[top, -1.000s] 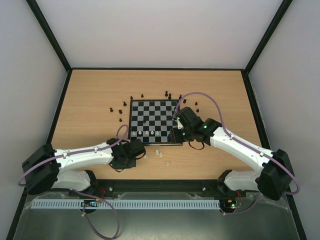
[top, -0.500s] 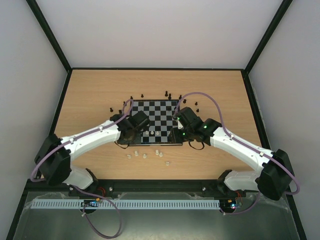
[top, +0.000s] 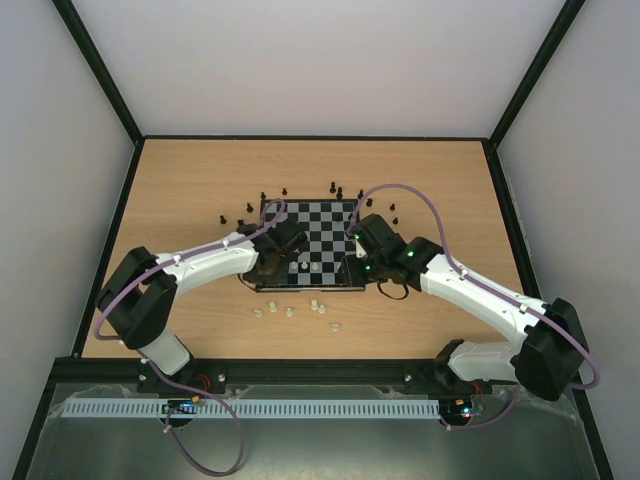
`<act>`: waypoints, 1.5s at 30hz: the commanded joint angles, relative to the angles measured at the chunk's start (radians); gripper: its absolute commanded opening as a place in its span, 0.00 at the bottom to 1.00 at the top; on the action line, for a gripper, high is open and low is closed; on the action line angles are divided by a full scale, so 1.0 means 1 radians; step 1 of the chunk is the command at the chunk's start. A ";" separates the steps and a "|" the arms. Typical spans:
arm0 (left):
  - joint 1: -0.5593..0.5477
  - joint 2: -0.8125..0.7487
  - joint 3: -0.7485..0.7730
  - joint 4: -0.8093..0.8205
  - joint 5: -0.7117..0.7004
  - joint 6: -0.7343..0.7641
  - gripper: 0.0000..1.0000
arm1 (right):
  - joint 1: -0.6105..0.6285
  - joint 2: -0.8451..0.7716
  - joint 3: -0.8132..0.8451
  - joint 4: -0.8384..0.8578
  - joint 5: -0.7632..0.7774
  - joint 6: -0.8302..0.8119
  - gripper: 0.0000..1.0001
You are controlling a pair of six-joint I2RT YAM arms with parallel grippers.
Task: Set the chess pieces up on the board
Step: Place the chess piece on the chessboard.
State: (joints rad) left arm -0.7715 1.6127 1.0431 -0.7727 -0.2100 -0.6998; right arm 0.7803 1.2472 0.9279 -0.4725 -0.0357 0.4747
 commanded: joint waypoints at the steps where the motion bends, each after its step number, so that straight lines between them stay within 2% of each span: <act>1: 0.016 0.023 0.028 0.019 0.005 0.037 0.06 | 0.005 0.005 -0.008 -0.030 0.008 -0.005 0.38; 33: 0.031 0.043 -0.014 0.035 -0.005 0.041 0.14 | 0.006 0.015 -0.014 -0.027 0.009 -0.003 0.38; 45: 0.035 0.027 -0.018 0.026 -0.008 0.039 0.27 | 0.005 0.020 -0.012 -0.026 0.006 -0.004 0.38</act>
State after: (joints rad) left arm -0.7448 1.6531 1.0283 -0.7235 -0.2077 -0.6613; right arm 0.7803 1.2579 0.9260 -0.4725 -0.0338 0.4747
